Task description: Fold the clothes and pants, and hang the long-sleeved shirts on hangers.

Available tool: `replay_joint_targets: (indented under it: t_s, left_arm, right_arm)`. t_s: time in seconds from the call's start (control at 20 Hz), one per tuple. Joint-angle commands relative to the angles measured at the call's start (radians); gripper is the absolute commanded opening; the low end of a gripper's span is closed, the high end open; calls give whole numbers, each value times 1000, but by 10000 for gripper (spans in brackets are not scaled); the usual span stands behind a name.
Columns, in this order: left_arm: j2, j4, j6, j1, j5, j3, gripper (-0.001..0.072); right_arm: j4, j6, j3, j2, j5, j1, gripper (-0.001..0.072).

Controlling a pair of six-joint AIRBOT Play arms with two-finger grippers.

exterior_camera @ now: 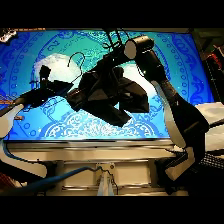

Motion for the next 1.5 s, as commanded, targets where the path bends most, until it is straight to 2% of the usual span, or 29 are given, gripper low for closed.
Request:
replay_joint_targets:
  t_s: [0.0, 0.1, 0.35, 0.7, 0.85, 1.1, 1.35, 1.45]
  left_arm:
    - [63, 33, -60, 44, -1, 0, 12]
    - [70, 61, -120, 106, -2, 0, 12]
    - [140, 138, -149, 188, -3, -39, 10]
    - [198, 132, -179, 74, -3, -131, 10]
    - [193, 75, -177, 33, -3, -132, 10]
    - [104, -52, -156, -13, -3, -132, 10]
    - [-2, -53, -155, -141, -3, -129, 10]
    - [-35, -119, -126, -179, -3, -129, 10]
  right_arm:
    - [0, -1, 0, 0, -6, -7, 20]
    - [2, -1, 0, 0, 3, -7, 20]
    - [1, -30, 0, 0, -20, -7, 20]
    - [-3, -54, 0, 0, -26, -7, 20]
    - [5, -54, 0, 0, 3, -6, 20]
    - [60, -54, 1, 8, 64, -6, 21]
    - [53, -54, 3, 51, -6, -7, 21]
    - [48, -54, 4, 58, -10, -7, 21]
